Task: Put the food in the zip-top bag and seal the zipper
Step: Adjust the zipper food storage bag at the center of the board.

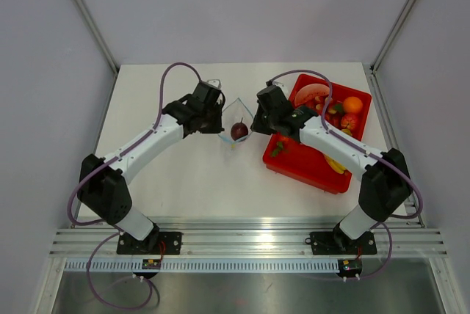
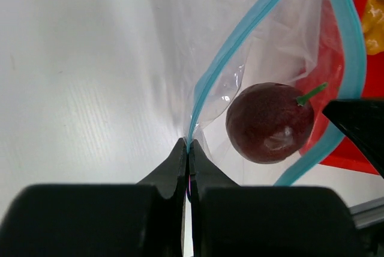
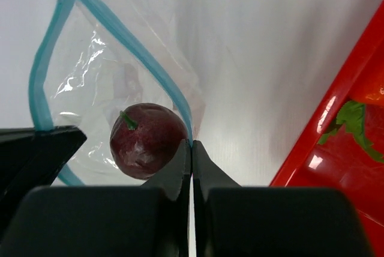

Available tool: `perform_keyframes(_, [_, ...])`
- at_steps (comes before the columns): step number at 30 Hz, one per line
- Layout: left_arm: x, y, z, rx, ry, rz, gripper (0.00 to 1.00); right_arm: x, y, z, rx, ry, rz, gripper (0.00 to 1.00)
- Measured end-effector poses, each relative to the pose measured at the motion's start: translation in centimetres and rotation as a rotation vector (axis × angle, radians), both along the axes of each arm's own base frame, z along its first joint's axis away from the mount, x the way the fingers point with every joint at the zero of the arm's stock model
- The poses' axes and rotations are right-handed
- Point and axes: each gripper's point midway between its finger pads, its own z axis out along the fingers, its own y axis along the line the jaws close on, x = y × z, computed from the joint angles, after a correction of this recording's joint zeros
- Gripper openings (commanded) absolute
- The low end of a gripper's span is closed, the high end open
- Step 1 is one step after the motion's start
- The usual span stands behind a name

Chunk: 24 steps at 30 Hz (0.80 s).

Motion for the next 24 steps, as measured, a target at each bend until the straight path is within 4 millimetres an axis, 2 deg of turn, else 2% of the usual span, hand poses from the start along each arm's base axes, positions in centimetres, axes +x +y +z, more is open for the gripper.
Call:
perform_keyframes(4, [0.5, 1.4, 0.3, 0.069, -0.024, 0.030, 0.00, -0.4, 0.5, 1.5, 0.021, -0.027, 0.013, 0.00])
perform_keyframes(10, [0.8, 2.8, 0.0, 0.150, -0.037, 0.050, 0.00, -0.5, 0.3, 0.8, 0.004, -0.012, 0.007, 0.00])
perform_keyframes(15, [0.8, 2.8, -0.6, 0.186, -0.030, 0.039, 0.00, -0.5, -0.3, -0.8, -0.044, 0.019, -0.008, 0.00])
perform_keyframes(24, [1.3, 2.5, -0.2, 0.238, -0.050, 0.015, 0.00, -0.3, -0.8, -0.4, -0.071, 0.011, -0.021, 0.00])
